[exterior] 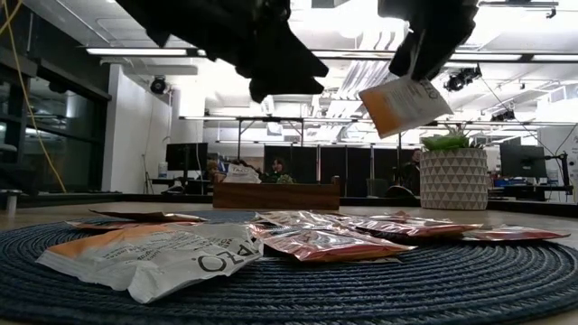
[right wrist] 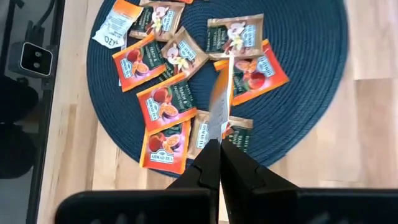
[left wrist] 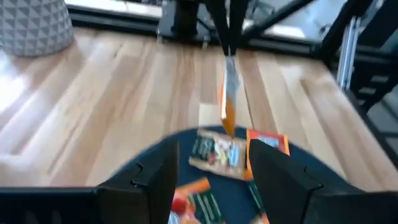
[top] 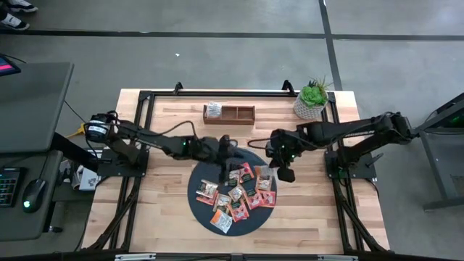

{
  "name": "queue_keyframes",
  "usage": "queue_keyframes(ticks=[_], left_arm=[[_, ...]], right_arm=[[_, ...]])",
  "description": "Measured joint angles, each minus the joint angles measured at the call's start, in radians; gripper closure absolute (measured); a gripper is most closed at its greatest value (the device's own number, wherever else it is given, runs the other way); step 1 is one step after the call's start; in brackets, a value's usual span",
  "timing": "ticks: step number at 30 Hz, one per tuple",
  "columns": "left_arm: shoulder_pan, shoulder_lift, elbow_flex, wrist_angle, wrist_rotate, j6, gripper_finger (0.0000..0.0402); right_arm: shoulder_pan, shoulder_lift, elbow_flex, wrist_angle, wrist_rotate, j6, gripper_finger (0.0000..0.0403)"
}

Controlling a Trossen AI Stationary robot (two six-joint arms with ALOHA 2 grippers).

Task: Pick & Place Tea
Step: Put the white tea bag into the left section of the wooden organizer

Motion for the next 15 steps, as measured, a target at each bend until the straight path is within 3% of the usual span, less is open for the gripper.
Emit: queue_keyframes(ticks=[8,15], left_arm=[[0.094,0.000,0.000,0.065,0.145,-0.001,0.0208],[0.105,0.000,0.035,0.052,0.152,0.016,0.0208]], right_arm=[[-0.035,0.001,0.021,0.006,0.005,-0.031,0.0403],[-0.043,0.005,0.021,0.065,0.037,-0.031,0.0402]])
